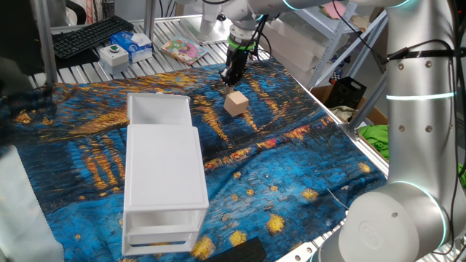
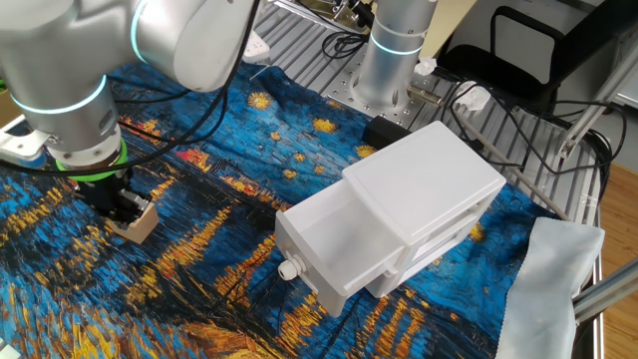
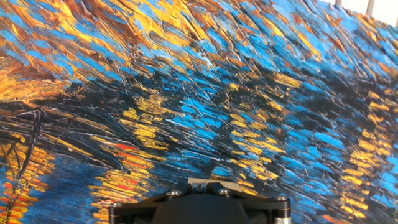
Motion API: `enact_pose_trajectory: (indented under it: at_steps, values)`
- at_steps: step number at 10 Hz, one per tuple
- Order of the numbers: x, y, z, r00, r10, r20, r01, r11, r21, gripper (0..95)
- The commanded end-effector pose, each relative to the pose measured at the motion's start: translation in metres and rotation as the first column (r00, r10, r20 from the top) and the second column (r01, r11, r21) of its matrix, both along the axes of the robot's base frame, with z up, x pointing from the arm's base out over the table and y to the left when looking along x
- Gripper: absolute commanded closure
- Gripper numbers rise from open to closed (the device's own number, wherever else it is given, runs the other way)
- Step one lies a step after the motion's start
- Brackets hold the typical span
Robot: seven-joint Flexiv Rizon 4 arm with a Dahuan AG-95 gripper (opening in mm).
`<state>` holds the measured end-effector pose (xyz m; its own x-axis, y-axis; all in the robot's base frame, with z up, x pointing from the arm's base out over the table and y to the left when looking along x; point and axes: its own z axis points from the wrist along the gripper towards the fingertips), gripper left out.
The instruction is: Put things in the drawer
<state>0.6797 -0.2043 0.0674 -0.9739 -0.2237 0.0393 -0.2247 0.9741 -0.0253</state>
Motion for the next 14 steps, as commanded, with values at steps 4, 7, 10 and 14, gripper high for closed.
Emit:
enact_pose_trajectory:
  at_steps: [4,7,10,14]
  values:
    - [0.002,-0.004,0.002,0.999,-0.043,-0.026,0.043,0.999,0.000,38.0]
    - [0.000,-0.010,0.003,0.998,-0.056,-0.030,0.056,0.998,0.001,19.0]
    - [-0.004,-0.016,0.006,0.998,-0.060,-0.035,0.060,0.998,-0.001,0.0]
    - [-0.008,-0.021,0.003,0.998,-0.049,-0.042,0.049,0.999,0.000,0.0]
